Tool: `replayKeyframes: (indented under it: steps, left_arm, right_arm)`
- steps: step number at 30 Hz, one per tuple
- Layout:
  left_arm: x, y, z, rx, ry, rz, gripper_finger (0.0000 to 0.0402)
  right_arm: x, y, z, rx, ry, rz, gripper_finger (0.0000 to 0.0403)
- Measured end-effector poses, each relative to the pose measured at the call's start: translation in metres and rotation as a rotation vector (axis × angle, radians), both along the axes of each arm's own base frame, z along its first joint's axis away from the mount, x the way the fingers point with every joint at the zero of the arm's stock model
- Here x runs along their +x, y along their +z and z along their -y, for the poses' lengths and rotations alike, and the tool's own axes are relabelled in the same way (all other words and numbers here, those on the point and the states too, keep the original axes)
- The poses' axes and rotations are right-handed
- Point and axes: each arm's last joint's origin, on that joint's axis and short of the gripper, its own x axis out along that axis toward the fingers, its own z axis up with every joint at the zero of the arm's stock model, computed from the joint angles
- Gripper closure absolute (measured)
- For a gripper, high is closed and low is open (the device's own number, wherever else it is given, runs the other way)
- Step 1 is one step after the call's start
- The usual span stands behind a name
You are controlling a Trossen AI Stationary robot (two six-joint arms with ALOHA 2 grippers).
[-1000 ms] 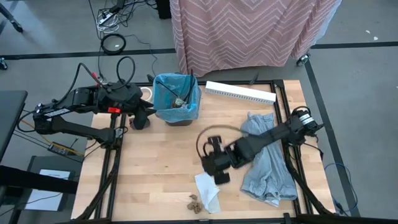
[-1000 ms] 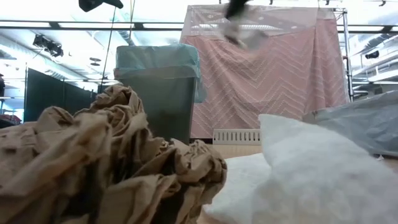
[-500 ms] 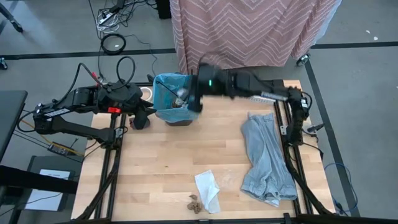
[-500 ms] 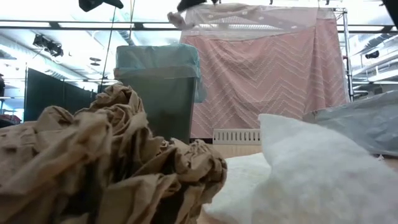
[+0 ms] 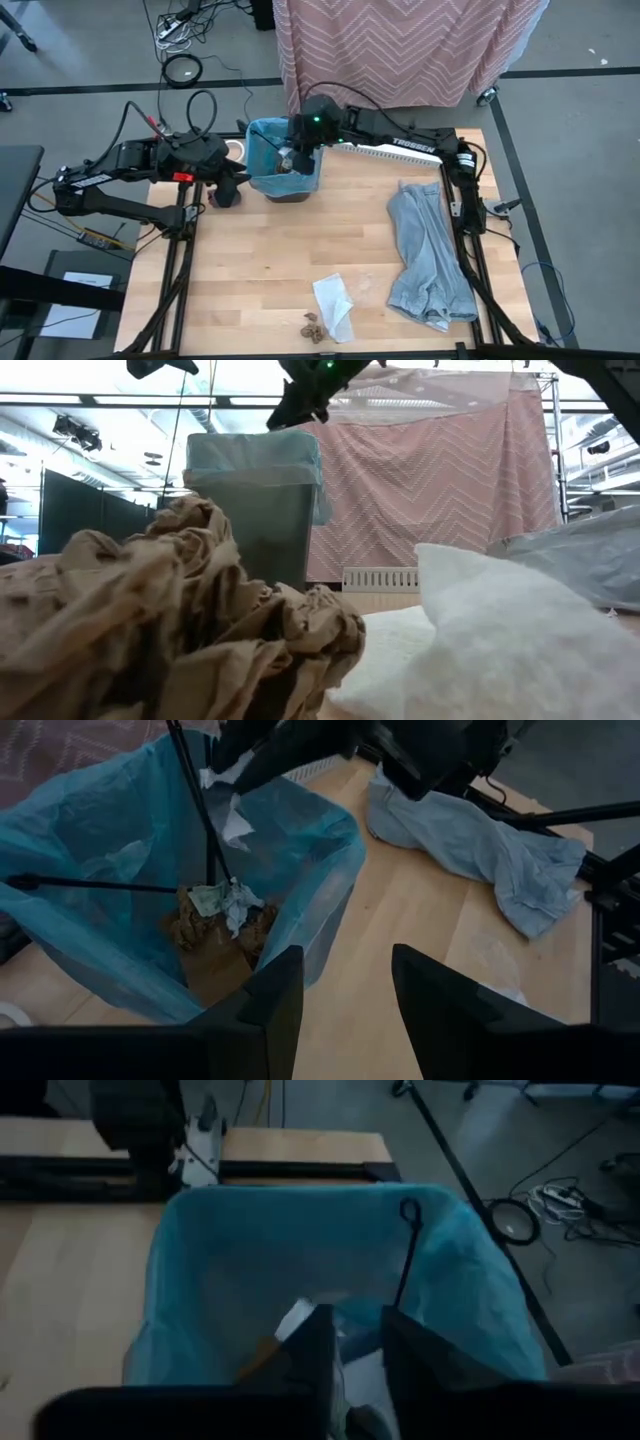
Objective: Place trash/remove bag and relplace
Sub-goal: Put the white paper into the black trash bin, then put the transparent piece of plastic into the black trash bin
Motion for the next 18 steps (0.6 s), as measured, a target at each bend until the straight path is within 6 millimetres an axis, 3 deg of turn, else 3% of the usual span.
replayKeyframes:
  steps: [5, 10, 14, 18]
  left_arm:
    - [0.0, 0.0, 0.0, 0.002, 0.002, -0.001, 0.0239]
    - [0.0, 0.0, 0.0, 0.002, 0.003, -0.004, 0.024]
    - [0.0, -0.001, 0.0, 0.002, 0.003, -0.008, 0.0239]
    - [0.0, -0.001, 0.0, 0.002, 0.002, -0.007, 0.0239]
  right_arm:
    - [-0.003, 0.007, -0.007, -0.03, 0.024, -0.006, 0.0257]
    - [-0.026, 0.05, -0.031, -0.016, 0.046, -0.028, 0.0209]
    - [-0.051, 0.057, -0.077, 0.194, 0.188, -0.214, 0.0188]
    - [-0.071, 0.029, -0.139, 0.302, 0.271, -0.538, 0.0182]
